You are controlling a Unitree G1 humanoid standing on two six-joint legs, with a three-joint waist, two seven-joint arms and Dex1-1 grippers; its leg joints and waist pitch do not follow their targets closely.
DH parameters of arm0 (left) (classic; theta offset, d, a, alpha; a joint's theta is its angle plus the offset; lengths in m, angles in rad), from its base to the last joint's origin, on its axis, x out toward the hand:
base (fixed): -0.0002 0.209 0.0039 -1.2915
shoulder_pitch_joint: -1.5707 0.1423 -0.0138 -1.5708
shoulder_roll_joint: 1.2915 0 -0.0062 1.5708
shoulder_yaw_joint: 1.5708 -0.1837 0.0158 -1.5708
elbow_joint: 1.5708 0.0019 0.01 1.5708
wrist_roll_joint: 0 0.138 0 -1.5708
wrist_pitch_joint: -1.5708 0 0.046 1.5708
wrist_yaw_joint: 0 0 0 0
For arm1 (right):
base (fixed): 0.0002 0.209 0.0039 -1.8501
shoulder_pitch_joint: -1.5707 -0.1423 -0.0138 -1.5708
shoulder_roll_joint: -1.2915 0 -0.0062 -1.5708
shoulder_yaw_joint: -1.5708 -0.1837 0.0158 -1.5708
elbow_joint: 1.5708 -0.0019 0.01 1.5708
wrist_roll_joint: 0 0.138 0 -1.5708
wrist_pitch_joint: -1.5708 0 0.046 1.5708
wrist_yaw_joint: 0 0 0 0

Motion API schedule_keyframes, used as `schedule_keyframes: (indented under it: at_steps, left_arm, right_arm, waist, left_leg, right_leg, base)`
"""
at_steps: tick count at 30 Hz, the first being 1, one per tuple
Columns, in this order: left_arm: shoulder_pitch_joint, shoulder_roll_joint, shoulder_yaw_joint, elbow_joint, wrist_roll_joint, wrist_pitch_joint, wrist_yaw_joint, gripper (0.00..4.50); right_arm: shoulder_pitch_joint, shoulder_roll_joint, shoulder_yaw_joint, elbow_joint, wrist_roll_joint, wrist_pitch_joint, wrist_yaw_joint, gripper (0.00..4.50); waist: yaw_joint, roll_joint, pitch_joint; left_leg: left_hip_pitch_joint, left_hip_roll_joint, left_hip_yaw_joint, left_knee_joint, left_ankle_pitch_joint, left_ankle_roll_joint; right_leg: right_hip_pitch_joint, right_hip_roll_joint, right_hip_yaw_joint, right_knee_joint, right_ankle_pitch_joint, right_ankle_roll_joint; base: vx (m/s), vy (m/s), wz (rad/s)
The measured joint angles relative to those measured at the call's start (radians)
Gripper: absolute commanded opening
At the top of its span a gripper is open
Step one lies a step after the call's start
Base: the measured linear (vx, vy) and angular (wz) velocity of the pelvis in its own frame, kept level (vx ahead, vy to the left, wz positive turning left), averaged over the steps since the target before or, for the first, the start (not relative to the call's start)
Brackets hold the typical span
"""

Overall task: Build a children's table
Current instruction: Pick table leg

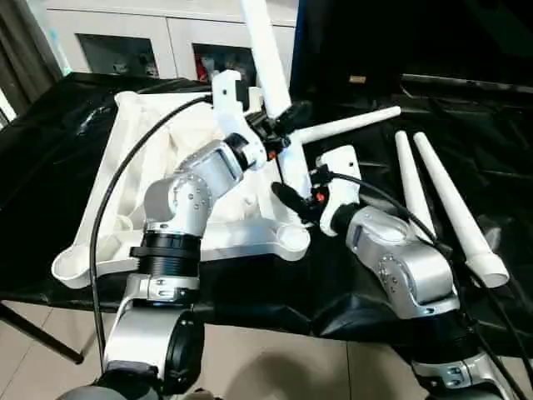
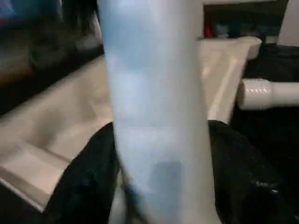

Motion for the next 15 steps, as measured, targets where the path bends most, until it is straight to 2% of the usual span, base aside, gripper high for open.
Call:
schedule_keyframes:
  at_steps: [2, 7, 15]
  left_arm:
    - [0.000, 0.022, -0.024, 0.000, 0.001, 0.000, -0.050, 1.86]
    - [0.000, 0.098, -0.093, -0.045, -0.004, 0.043, -0.206, 1.86]
    - [0.011, 0.168, -0.154, -0.131, -0.073, 0.121, -0.397, 1.86]
  right_arm:
    - [0.000, -0.017, -0.012, -0.009, 0.033, 0.027, 0.034, 3.38]
    - [0.000, -0.096, -0.043, -0.072, 0.131, 0.117, 0.164, 3.40]
    - [0.001, -0.181, -0.047, -0.118, 0.239, 0.232, 0.295, 3.41]
  waist:
    - [0.000, 0.000, 0.000]
    - [0.001, 0.000, 0.000]
    - [0.001, -0.001, 0.000]
  left_leg:
    - [0.000, 0.000, 0.000, 0.000, 0.000, 0.000]
    - [0.000, 0.000, 0.000, 0.000, 0.000, 0.000]
    - [0.000, 0.000, 0.000, 0.000, 0.000, 0.000]
  right_leg:
    - [0.000, 0.000, 0.000, 0.000, 0.000, 0.000]
    - [0.000, 0.000, 0.000, 0.000, 0.000, 0.000]
    - [0.000, 0.000, 0.000, 0.000, 0.000, 0.000]
  base:
    - [0.000, 0.000, 0.00]
    - [0.000, 0.000, 0.00]
    - [0.000, 0.000, 0.00]
